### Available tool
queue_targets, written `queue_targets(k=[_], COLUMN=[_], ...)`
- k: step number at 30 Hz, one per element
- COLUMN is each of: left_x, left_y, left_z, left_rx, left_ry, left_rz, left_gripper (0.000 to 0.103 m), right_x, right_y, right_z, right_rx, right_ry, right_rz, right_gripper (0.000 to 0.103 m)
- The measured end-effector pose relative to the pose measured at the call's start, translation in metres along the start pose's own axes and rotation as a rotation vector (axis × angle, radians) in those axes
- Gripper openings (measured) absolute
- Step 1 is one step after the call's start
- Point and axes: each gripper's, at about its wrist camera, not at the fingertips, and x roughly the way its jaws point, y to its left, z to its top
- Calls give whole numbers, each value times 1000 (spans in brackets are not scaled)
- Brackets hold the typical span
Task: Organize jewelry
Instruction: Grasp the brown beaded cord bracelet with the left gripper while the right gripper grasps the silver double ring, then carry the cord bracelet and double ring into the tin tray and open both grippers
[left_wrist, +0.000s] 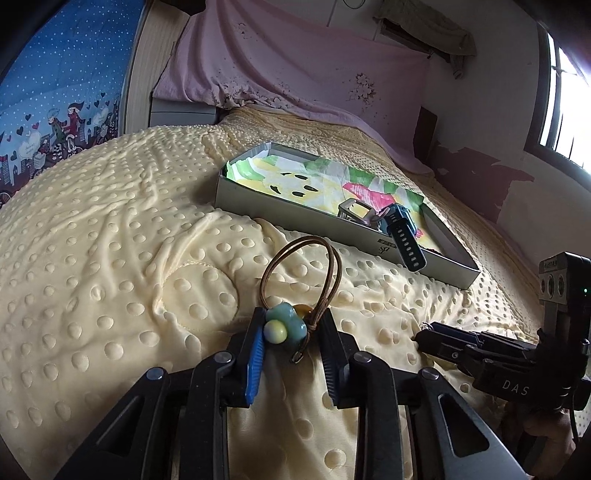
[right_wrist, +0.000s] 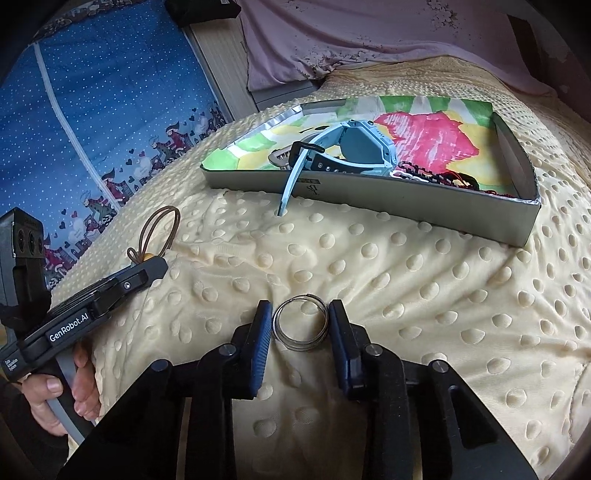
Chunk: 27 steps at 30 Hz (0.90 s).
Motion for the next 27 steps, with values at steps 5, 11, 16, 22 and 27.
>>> queue_targets(k=[5, 11, 16, 22, 27], left_x=[-6, -14, -18, -18, -17], left_y=[-13, -26, -33, -42, -45], left_z=[0, 1, 1, 3, 11], left_rx=[60, 116, 141, 162, 140], left_ry=[-21, -36, -41, -42, -46], left_rz=[-18, -19, -22, -52, -101], left_gripper=[26, 26, 26, 26, 26], right_x=[-3, -8, -17, -25, -33], right_y=[4, 8, 7, 7, 5], right_z=[-1, -3, -3, -4, -2], right_rx=[-25, -39, -40, -41, -34], right_ry=[-6, -12, -52, -85, -118], right_rz=[12, 16, 17, 18, 18], right_gripper=[28, 28, 28, 28, 28])
